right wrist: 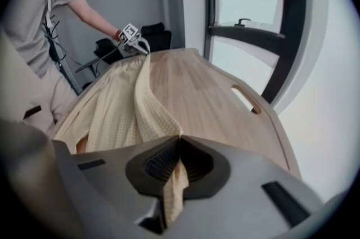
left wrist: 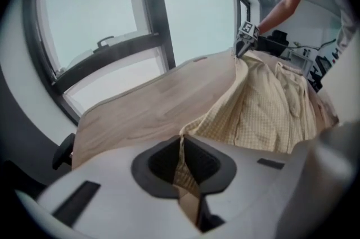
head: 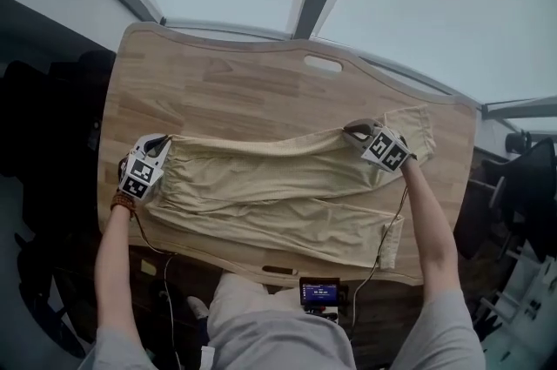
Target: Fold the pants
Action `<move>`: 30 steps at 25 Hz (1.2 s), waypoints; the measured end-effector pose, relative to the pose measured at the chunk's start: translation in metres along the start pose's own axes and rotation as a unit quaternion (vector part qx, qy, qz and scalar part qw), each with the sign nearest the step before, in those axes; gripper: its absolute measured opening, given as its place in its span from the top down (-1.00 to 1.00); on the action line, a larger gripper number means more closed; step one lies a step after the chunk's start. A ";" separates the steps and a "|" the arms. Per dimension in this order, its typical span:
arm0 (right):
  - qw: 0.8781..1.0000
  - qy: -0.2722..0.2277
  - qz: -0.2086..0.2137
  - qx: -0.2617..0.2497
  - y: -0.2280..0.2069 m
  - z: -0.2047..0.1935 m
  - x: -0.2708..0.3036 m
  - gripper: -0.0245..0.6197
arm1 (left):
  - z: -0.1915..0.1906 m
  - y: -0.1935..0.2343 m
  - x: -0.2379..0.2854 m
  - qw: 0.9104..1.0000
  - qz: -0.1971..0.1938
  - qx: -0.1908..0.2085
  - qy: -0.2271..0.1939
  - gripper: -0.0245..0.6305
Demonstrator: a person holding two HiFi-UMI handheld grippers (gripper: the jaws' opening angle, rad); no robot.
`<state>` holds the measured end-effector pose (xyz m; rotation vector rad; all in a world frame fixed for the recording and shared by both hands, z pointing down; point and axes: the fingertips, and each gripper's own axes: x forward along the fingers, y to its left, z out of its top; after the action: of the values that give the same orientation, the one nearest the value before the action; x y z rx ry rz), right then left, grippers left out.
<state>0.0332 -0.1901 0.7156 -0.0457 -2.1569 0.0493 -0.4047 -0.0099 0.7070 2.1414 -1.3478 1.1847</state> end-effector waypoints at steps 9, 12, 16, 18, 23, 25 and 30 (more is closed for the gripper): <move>0.943 -0.043 -0.290 0.156 -0.105 0.019 -0.025 0.61 | -0.015 0.083 -0.014 0.951 0.130 -0.279 -0.008 0.33; 0.929 -0.039 -0.308 0.199 -0.080 0.003 -0.041 0.64 | -0.044 0.091 -0.045 0.921 0.166 -0.352 -0.018 0.33; 0.912 -0.046 -0.320 0.254 -0.010 -0.040 -0.091 0.64 | -0.061 0.041 -0.085 0.958 0.156 -0.242 -0.006 0.33; 0.896 -0.036 -0.332 0.292 0.037 -0.087 -0.113 0.64 | -0.064 -0.020 -0.093 0.986 0.109 -0.122 0.018 0.33; 0.837 0.005 -0.343 0.425 0.165 -0.185 -0.142 0.53 | -0.055 -0.157 -0.080 0.992 -0.006 0.120 0.028 0.33; 0.844 0.023 -0.341 0.413 0.204 -0.201 -0.145 0.49 | -0.045 -0.197 -0.077 0.986 -0.037 0.163 0.011 0.33; 0.869 0.090 -0.322 0.364 0.239 -0.236 -0.130 0.44 | -0.006 -0.269 -0.047 0.956 -0.097 0.277 -0.013 0.33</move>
<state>0.3053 0.0455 0.7256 1.0582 -1.7443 0.4463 -0.1852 0.1518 0.7096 2.5955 -0.8457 1.5925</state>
